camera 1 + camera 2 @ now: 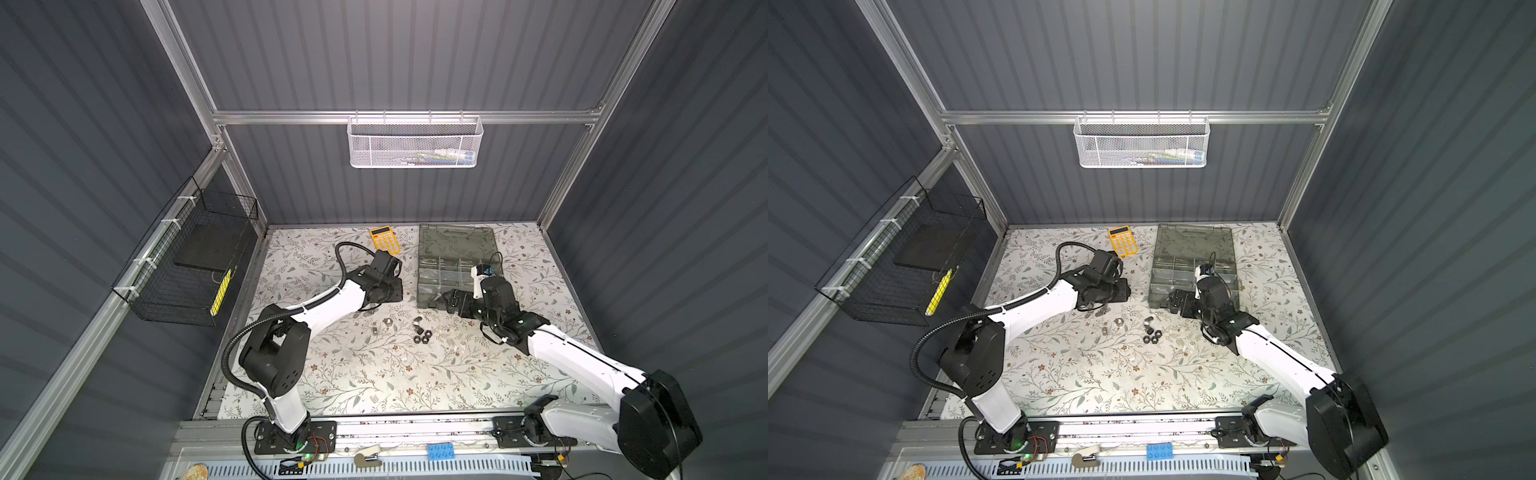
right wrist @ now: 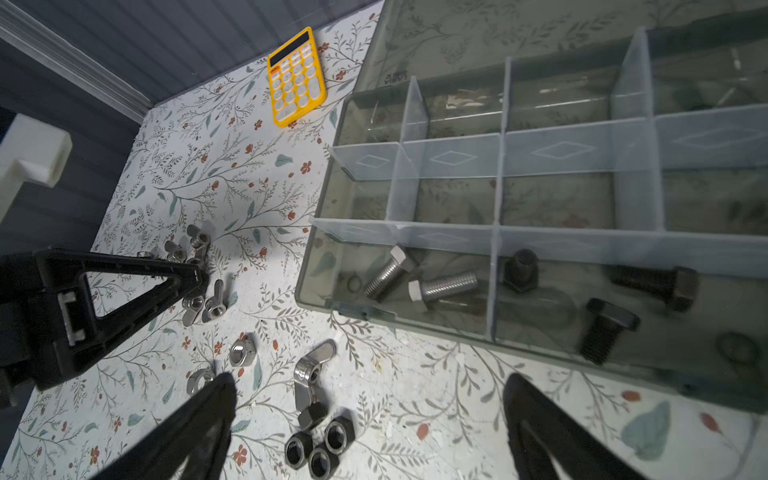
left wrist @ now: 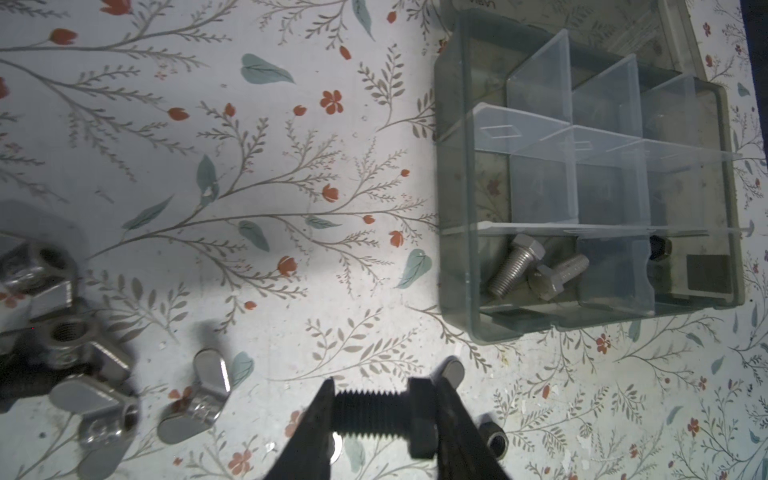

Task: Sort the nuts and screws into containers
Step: 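Carry the black bolt over the box with the left gripper while the right gripper follows, then lower the black bolt into the compartment nearest the robot and open the left gripper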

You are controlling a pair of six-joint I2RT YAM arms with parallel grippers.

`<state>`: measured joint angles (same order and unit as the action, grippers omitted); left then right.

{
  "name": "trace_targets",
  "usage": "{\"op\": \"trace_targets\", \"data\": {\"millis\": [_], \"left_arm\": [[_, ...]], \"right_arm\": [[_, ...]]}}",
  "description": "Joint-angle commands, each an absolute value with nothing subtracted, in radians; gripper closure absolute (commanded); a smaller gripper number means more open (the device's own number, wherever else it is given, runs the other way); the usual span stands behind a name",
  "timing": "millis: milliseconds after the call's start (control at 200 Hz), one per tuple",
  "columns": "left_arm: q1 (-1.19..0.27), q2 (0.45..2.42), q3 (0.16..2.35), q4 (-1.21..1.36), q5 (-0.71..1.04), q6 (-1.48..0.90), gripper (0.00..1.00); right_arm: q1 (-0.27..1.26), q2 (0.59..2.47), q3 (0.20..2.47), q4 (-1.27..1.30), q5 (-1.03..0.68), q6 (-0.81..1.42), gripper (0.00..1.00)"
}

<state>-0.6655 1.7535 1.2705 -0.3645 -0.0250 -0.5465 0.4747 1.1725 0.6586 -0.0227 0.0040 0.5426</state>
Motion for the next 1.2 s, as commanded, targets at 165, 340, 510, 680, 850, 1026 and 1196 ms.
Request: {"op": "trace_targets", "data": {"millis": [165, 340, 510, 680, 850, 1026, 1196], "left_arm": [[-0.755, 1.86, 1.442, -0.342, -0.012, -0.564, 0.62], [-0.809, 1.948, 1.548, -0.342, -0.003, -0.568, 0.62], [-0.858, 2.031, 1.651, -0.335, 0.005, -0.578, 0.61], [-0.906, 2.123, 1.766, -0.339, 0.018, -0.581, 0.61], [-0.923, 2.196, 1.844, -0.328, 0.038, -0.596, 0.61], [-0.936, 2.244, 1.894, -0.315, 0.054, -0.609, 0.61], [-0.942, 2.288, 1.937, -0.318, 0.064, -0.61, 0.6]], "right_arm": [[0.37, 1.037, 0.585, -0.092, -0.02, 0.574, 0.01], [0.303, 0.998, 0.566, -0.105, -0.032, 0.582, 0.01], [0.227, 0.97, 0.536, -0.082, -0.04, 0.594, 0.01], [0.183, 0.968, 0.516, -0.066, -0.053, 0.604, 0.01], [0.159, 0.93, 0.484, -0.046, -0.05, 0.615, 0.01], [0.147, 0.898, 0.458, -0.032, -0.038, 0.62, 0.01], [0.137, 0.884, 0.447, -0.024, -0.043, 0.626, 0.01]]}}
